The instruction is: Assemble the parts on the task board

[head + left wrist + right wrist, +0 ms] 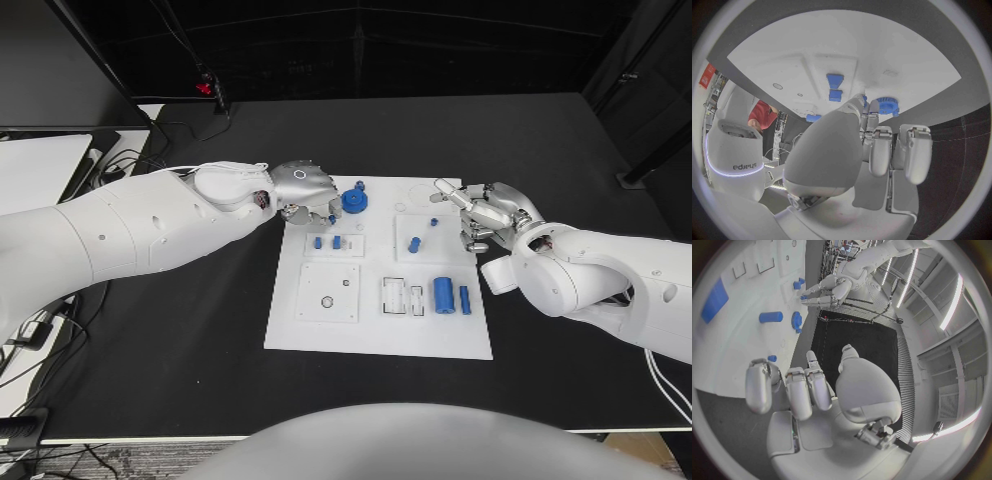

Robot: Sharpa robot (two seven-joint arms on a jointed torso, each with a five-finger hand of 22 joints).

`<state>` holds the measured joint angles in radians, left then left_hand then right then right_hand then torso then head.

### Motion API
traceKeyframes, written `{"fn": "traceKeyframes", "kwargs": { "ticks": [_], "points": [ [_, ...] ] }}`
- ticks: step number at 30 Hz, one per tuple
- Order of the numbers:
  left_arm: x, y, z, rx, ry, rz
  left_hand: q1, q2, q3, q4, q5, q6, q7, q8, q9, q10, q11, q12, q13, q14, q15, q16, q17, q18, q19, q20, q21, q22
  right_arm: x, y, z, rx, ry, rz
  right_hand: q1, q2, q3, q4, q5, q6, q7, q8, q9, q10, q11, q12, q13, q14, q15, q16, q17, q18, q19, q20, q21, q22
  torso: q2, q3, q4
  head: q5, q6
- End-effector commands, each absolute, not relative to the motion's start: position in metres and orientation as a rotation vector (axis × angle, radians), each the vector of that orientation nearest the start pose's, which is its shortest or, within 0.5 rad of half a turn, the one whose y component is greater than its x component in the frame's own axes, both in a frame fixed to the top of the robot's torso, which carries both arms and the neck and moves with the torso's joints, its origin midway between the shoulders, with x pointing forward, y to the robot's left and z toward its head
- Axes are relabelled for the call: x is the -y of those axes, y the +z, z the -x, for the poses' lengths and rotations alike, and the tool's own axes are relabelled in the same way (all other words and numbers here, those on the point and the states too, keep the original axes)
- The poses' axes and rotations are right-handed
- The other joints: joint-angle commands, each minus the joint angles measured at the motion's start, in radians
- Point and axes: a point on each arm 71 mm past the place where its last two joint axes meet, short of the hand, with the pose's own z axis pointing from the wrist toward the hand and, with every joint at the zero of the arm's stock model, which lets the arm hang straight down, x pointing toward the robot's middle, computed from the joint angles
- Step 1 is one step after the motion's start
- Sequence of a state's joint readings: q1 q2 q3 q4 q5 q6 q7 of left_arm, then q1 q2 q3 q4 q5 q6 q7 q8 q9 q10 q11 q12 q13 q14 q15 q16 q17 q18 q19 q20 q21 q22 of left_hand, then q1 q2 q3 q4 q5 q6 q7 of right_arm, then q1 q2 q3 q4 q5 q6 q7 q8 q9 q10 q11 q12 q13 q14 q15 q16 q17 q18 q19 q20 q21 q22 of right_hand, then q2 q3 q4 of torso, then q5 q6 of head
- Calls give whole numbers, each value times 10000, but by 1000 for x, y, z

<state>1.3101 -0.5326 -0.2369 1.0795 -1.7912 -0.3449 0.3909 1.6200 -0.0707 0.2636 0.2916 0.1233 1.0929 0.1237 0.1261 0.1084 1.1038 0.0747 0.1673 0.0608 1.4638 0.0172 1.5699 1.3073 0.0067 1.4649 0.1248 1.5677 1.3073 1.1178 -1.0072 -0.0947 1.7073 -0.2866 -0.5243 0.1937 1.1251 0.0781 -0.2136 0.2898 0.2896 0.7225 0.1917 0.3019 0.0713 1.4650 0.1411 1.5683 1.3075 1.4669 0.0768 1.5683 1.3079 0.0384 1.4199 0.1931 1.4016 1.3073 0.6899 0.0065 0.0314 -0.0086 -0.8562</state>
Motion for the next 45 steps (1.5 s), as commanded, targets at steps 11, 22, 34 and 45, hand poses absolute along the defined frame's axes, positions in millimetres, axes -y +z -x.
{"fn": "traceKeyframes", "kwargs": {
  "ticks": [11,22,34,45],
  "points": [
    [-144,-214,-531,-14910,-6692,-9701,-37,-44,99,8,43,-18,43,31,16,5,90,-35,-3,1070,83,9,2634,-67,1059,-6,31,2635,242,-224,-430,-16228,11636,-10343,12,53,-60,-6,66,-32,235,36,-7,1058,5,25,2633,1039,40,25,2629,157,-72,-32,-50,1909,4,7,4,0,-30],
    [-143,-216,-532,-15124,-6718,-9787,-44,-36,129,5,40,-22,47,23,9,12,99,-51,-3,1070,92,9,2634,-67,1059,-1,31,2635,242,-225,-430,-16240,11645,-10342,12,53,-60,-6,66,-32,235,36,-7,1058,5,25,2633,1039,40,25,2629,157,-72,-32,-50,1909,5,-1,-2,-10,-59],
    [-142,-219,-532,-15286,-6724,-9832,-46,-36,151,4,34,-31,55,13,3,17,108,-62,-2,1070,100,9,2634,-67,1059,4,31,2635,242,-224,-430,-16237,11639,-10346,12,53,-60,-6,66,-32,235,36,-7,1058,5,25,2633,1039,40,25,2629,157,-72,-32,-50,1909,2,4,-2,-7,-94],
    [-143,-221,-533,-15504,-6563,-9729,-148,-450,163,-2,7,-582,259,-275,-171,-227,272,-307,-2,1070,233,9,2634,-67,1059,85,31,2635,242,-224,-430,-16237,11645,-10342,19,56,-65,-4,68,-35,234,45,-8,1058,4,25,2633,1039,39,25,2629,157,-70,-34,-49,1910,-5,1,2,-14,-76]
  ]
}}
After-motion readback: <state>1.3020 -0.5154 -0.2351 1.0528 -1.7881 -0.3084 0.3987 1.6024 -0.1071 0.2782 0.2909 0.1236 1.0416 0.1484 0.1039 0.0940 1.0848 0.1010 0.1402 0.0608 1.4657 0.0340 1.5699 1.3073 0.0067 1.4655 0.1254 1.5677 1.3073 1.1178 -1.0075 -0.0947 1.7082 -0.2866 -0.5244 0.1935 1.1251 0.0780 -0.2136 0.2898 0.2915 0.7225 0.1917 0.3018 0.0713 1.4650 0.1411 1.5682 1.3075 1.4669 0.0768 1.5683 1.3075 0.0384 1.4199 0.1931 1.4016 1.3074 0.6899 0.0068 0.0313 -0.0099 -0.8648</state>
